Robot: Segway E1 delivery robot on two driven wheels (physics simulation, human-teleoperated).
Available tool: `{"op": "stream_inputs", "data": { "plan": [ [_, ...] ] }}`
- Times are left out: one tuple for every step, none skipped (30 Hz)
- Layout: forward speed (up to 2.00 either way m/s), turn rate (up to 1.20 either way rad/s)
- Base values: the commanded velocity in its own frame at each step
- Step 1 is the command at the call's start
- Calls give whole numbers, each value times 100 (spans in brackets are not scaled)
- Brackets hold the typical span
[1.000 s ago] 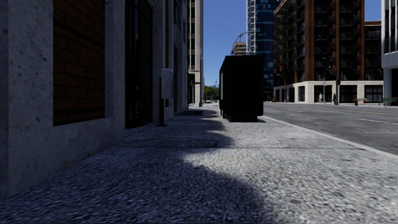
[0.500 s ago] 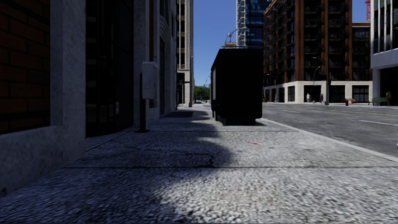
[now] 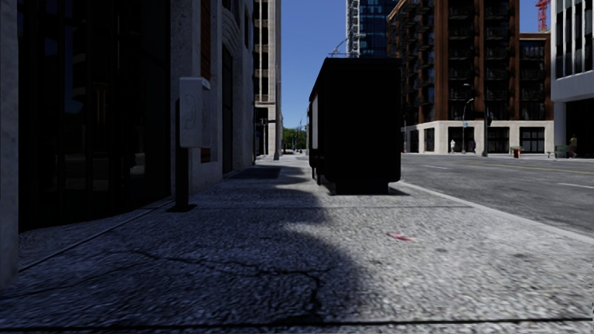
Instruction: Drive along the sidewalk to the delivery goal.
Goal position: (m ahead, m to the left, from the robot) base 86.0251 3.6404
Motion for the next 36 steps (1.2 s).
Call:
{"op": "stream_inputs", "data": {
  "plan": [
    [197, 0],
    [197, 0],
    [197, 0],
    [197, 0],
    [197, 0],
    [197, 0],
    [197, 0],
    [197, 0],
    [197, 0],
    [197, 23],
    [197, 51],
    [197, 65],
    [197, 65],
    [197, 62],
    [197, 44],
    [197, 0],
    [197, 0],
    [197, 0],
    [197, 0],
    [197, 0],
    [197, 0],
    [197, 0],
    [197, 0],
    [197, 0],
    [197, 0],
    [197, 0],
    [197, 0],
    [197, 0],
    [197, 0],
    [197, 0],
    [197, 0],
    [197, 0],
    [197, 9],
    [197, 19],
    [197, 27],
    [197, 27]
  ]
}}
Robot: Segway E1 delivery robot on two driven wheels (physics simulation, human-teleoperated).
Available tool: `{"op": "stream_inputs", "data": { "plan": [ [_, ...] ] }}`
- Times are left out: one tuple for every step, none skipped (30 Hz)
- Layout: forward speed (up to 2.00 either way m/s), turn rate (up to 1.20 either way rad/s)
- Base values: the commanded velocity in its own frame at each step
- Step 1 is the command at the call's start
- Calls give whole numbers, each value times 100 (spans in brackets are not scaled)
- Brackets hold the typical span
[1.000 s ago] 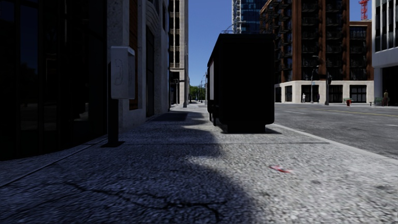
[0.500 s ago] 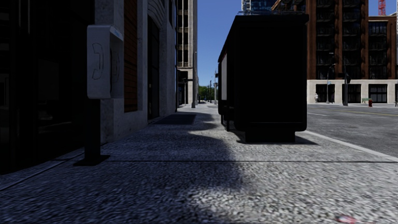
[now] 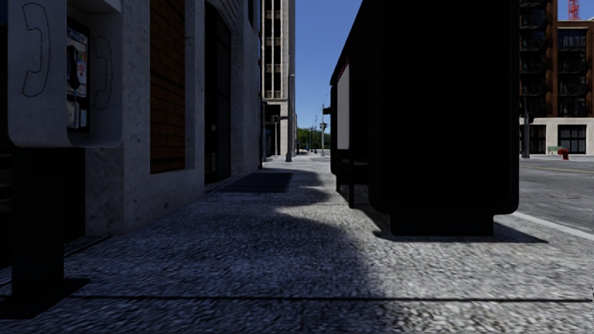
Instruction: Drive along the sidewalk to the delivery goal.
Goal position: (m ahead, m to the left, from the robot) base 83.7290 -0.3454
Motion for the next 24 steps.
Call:
{"op": "stream_inputs", "data": {
  "plan": [
    [197, 35],
    [197, 39],
    [197, 39],
    [197, 40],
    [197, 40],
    [197, 30],
    [197, 30],
    [197, 11],
    [197, 0],
    [197, 0],
    [197, 0],
    [197, 0],
    [197, 0],
    [197, 0],
    [197, 0],
    [197, 0],
    [197, 0],
    [197, 0],
    [197, 0],
    [197, 0],
    [197, 0],
    [197, 0],
    [197, 0],
    [197, 0]
  ]
}}
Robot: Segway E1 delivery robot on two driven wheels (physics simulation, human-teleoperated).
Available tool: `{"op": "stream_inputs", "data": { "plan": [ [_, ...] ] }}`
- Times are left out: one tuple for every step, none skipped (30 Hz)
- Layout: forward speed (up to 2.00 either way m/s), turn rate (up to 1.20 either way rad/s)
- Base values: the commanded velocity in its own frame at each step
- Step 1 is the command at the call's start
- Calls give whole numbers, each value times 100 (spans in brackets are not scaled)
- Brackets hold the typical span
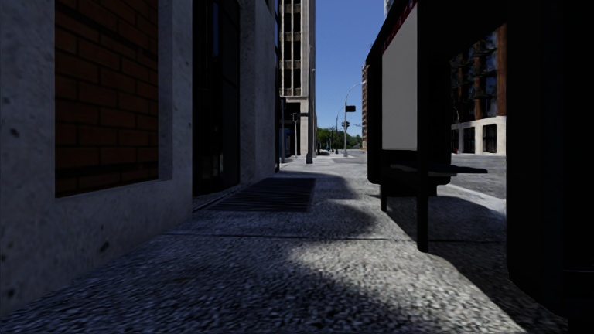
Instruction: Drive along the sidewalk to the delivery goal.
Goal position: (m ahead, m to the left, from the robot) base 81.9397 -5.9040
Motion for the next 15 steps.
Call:
{"op": "stream_inputs", "data": {
  "plan": [
    [197, 0],
    [197, -6],
    [197, -22],
    [197, -22],
    [197, -26],
    [197, -27],
    [197, -27],
    [197, -27],
    [197, -27],
    [197, -17],
    [197, 0],
    [197, 0],
    [197, 0],
    [197, 0],
    [197, 0]
  ]
}}
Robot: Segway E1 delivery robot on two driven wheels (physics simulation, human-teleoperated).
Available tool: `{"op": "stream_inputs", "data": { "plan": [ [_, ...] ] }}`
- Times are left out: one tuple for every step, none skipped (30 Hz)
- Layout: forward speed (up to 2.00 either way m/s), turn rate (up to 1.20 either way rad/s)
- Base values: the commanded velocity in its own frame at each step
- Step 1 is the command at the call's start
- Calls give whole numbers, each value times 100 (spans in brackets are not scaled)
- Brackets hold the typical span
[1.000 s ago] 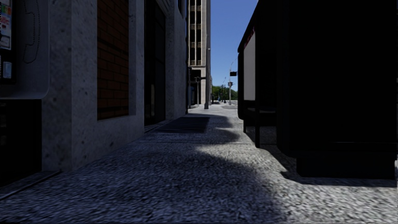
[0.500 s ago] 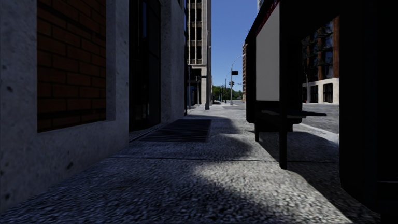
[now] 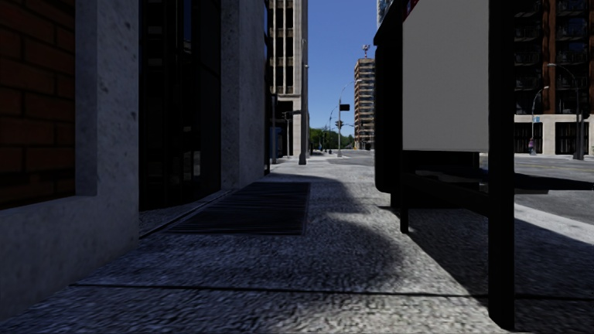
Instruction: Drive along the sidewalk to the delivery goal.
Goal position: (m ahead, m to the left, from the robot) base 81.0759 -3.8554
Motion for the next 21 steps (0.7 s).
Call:
{"op": "stream_inputs", "data": {
  "plan": [
    [197, 0],
    [197, 0],
    [197, 0],
    [197, 0],
    [197, 0],
    [197, -7],
    [197, -17],
    [197, -22],
    [197, -22],
    [197, -24],
    [197, -25],
    [197, -25],
    [197, -26],
    [197, -27],
    [197, -27],
    [197, -27],
    [197, -28],
    [197, -28],
    [197, -28],
    [197, -28],
    [197, -28]
  ]
}}
